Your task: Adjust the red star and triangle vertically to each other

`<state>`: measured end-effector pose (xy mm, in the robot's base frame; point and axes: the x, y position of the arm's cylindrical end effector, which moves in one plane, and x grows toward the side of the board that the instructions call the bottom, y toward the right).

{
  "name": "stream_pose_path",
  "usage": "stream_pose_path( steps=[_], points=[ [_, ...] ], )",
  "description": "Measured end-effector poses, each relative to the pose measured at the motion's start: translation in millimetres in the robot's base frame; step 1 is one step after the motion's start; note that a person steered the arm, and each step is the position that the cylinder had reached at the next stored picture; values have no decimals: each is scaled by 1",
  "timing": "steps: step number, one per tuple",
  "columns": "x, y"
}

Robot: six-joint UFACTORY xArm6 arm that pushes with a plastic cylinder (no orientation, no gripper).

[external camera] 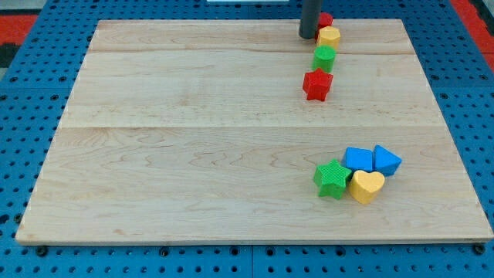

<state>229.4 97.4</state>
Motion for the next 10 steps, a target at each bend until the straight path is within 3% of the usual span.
stream_pose_path(
  steps=[3,5,9,10],
  points=[
    [-6,-4],
    [83,-74],
    [97,-74],
    [154,-52]
  ],
)
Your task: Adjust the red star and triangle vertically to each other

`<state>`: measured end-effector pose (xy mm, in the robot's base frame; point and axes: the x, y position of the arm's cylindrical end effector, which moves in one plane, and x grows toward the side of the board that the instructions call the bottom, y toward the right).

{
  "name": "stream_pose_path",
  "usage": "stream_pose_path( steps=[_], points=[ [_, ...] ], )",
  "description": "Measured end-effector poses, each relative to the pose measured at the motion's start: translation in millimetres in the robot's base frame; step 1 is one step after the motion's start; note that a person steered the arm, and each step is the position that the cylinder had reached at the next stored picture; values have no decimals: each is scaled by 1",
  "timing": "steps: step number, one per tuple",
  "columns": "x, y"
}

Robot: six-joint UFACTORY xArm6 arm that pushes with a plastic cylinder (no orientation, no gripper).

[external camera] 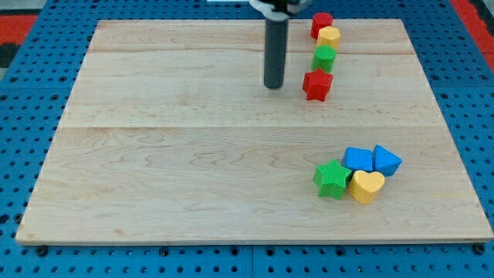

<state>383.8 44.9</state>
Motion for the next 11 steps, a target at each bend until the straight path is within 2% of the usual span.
stream_pose_path(
  steps=[1,2,3,5,6,7,8,9,10,11],
  points=[
    [69,6],
    [50,18],
    [2,0],
    [2,68],
    [26,101],
    [67,197],
    [146,243],
    [164,157],
    [109,93],
    [54,89]
  ],
)
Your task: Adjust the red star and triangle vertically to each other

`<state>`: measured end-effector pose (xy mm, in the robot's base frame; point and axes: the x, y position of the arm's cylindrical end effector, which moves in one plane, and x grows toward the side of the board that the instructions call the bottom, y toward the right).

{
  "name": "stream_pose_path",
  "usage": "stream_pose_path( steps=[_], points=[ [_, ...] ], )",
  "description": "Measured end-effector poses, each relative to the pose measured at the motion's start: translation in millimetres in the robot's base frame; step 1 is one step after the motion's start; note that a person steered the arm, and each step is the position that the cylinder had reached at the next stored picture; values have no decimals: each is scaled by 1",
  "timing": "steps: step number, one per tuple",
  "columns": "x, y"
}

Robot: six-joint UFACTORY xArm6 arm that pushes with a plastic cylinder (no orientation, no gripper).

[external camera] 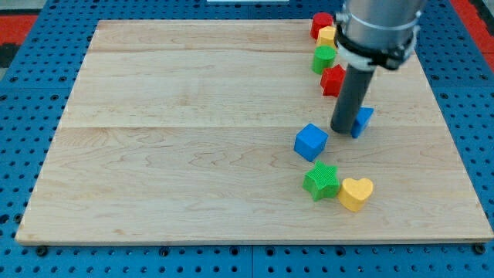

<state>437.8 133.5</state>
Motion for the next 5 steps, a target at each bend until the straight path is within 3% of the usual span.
stream_pose_path(
  steps=[1,2,3,5],
  points=[
    [43,12],
    [63,62],
    [17,59],
    [22,29]
  ],
)
